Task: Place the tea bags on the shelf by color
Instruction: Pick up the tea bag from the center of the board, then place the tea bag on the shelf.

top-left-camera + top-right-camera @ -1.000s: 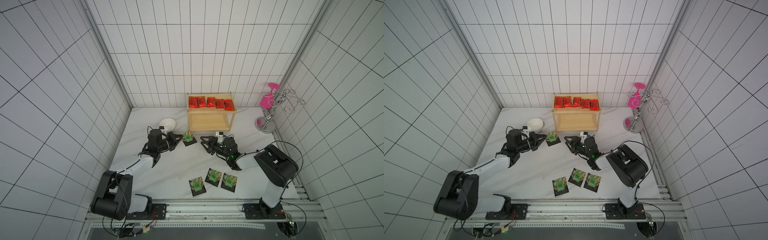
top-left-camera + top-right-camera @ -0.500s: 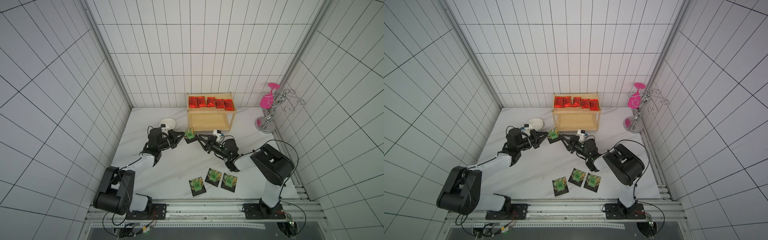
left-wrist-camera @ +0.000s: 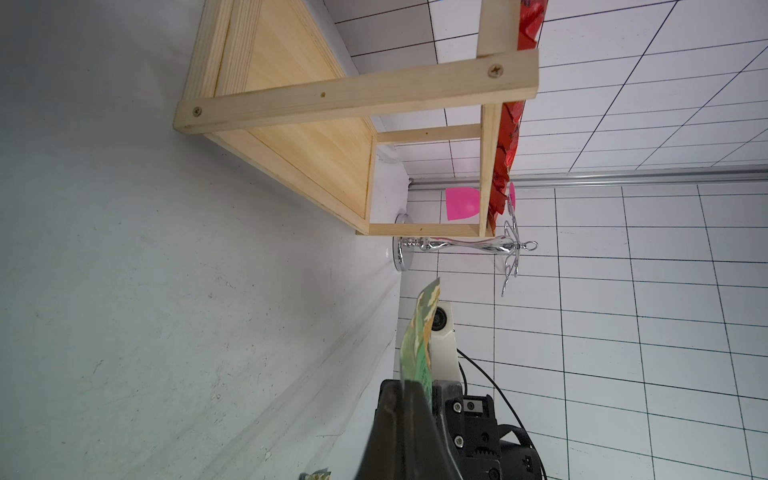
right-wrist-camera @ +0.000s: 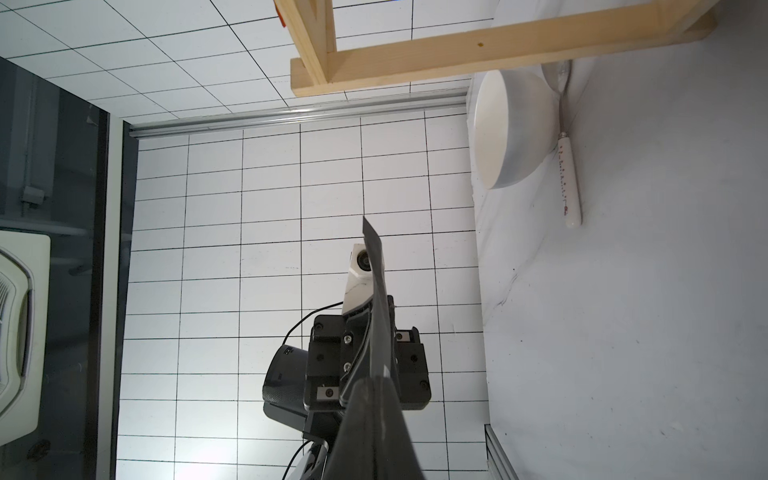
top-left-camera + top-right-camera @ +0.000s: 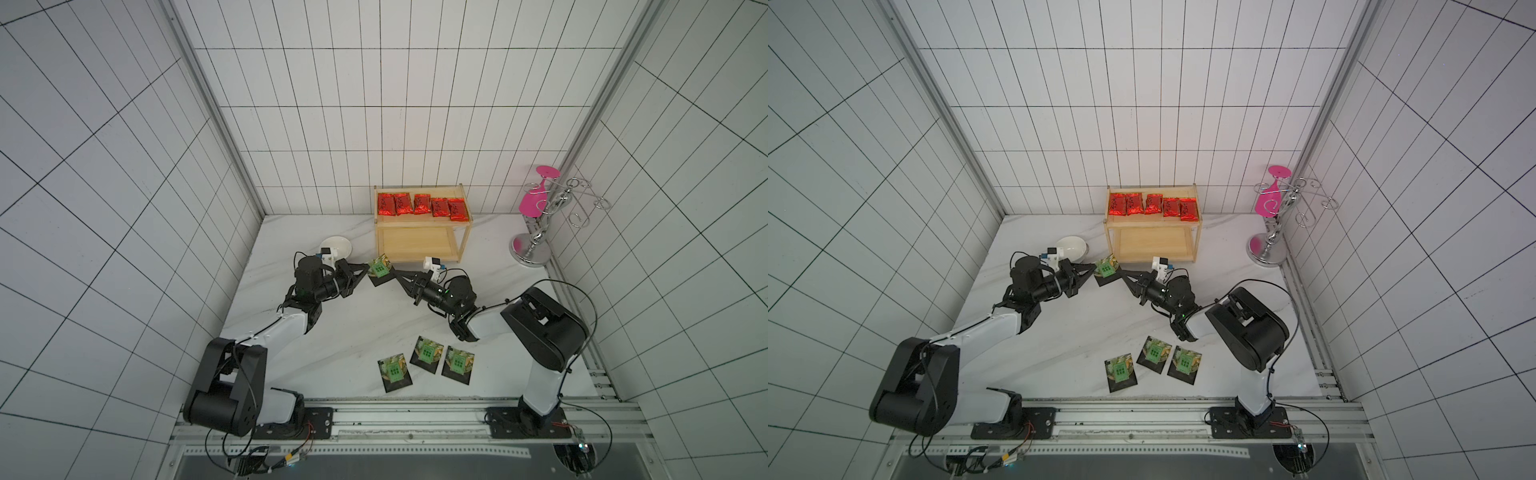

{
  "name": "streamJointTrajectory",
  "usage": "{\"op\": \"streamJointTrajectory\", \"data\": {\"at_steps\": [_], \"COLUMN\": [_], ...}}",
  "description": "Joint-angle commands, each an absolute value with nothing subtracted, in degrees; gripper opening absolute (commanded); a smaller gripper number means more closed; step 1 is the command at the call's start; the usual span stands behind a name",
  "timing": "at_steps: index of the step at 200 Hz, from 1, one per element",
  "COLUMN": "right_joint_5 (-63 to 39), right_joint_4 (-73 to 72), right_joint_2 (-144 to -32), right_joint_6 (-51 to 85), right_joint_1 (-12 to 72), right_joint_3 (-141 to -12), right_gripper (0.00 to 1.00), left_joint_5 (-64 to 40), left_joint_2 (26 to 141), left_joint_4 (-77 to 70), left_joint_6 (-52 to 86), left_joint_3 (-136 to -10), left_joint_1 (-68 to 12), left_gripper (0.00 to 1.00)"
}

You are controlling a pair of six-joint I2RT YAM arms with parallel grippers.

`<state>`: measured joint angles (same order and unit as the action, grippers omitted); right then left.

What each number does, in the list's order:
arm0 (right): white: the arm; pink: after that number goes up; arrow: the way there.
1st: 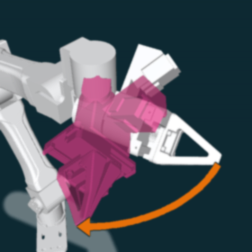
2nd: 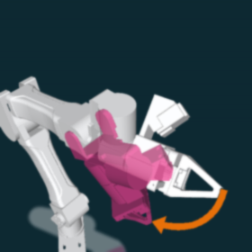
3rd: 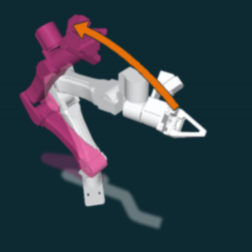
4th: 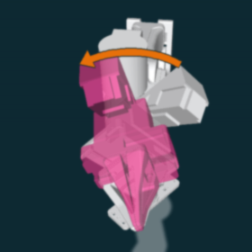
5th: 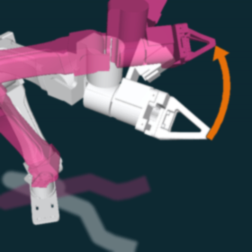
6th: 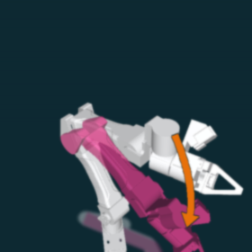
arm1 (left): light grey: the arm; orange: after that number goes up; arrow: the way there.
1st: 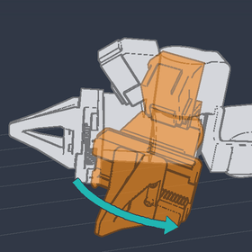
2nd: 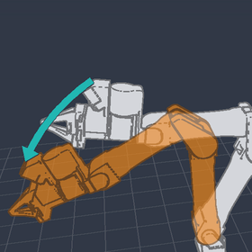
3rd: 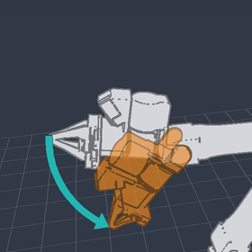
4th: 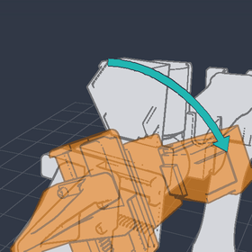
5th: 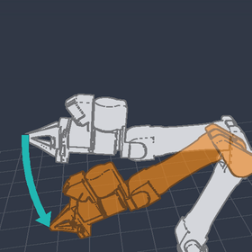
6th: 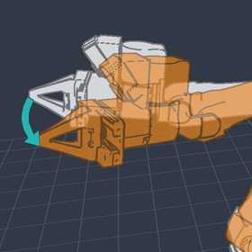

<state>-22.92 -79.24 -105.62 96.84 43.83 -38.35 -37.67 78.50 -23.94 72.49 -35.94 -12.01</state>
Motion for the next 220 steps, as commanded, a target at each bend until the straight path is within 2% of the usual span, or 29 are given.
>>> {"op": "streamJointTrajectory", "data": {"at_steps": [1, 6, 35, 43, 55, 81, 141, 220], "right_joint_5": [-23.1, -23.0, -22.9, -22.4, -21.2, -17.3, -6.2, -6.6], "right_joint_4": [-77.6, -76.9, -71.7, -69.8, -68.3, -68.4, -68.5, -64.2], "right_joint_2": [-104.5, -104.1, -102.6, -102.6, -103.4, -108.2, -116.9, -127.8], "right_joint_6": [95.2, 94.8, 89.8, 87.9, 85.1, 81.8, 73.7, 74.4], "right_joint_1": [43.4, 43.2, 40.4, 39.4, 37.8, 35.2, 34.4, 34.4], "right_joint_3": [-39.0, -38.9, -39.3, -39.7, -40.3, -43.9, -51.0, -64.5], "right_gripper": [0.0, 0.0, 0.0, 0.0, 0.0, 0.0, 0.0, 0.0], "left_joint_5": [-38.6, -38.7, -39.7, -40.1, -40.4, -40.4, -42.4, -42.4], "left_joint_2": [77.8, 77.9, 77.2, 76.6, 75.2, 74.2, 74.6, 73.5], "left_joint_4": [-22.7, -22.3, -18.5, -16.4, -11.4, 3.0, 10.8, 14.1], "left_joint_6": [70.7, 70.5, 69.3, 68.6, 66.3, 59.7, 53.4, 50.9], "left_joint_3": [-37.3, -37.5, -38.9, -39.3, -40.3, -43.8, -45.1, -45.1], "left_joint_1": [-12.2, -12.2, -10.7, -9.5, -7.6, -3.4, 0.4, 1.8], "left_gripper": [0.0, 0.04, 0.59, 0.69, 0.77, 0.77, 0.77, 0.77]}}
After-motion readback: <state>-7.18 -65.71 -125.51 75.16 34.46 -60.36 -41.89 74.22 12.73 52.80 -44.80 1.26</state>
